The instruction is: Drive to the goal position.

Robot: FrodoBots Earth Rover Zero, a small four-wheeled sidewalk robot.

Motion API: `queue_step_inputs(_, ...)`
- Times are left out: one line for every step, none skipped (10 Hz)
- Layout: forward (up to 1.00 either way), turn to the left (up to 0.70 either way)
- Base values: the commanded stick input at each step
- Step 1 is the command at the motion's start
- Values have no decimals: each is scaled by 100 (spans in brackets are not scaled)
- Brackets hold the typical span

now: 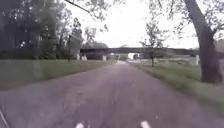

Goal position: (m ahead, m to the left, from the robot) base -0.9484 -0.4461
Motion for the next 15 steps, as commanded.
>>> queue_step_inputs(70,0)
queue_step_inputs(70,0)
queue_step_inputs(70,0)
queue_step_inputs(70,0)
queue_step_inputs(70,0)
queue_step_inputs(70,0)
queue_step_inputs(70,0)
queue_step_inputs(70,0)
queue_step_inputs(70,0)
queue_step_inputs(70,0)
queue_step_inputs(70,0)
queue_step_inputs(70,0)
queue_step_inputs(70,0)
queue_step_inputs(70,0)
queue_step_inputs(70,0)
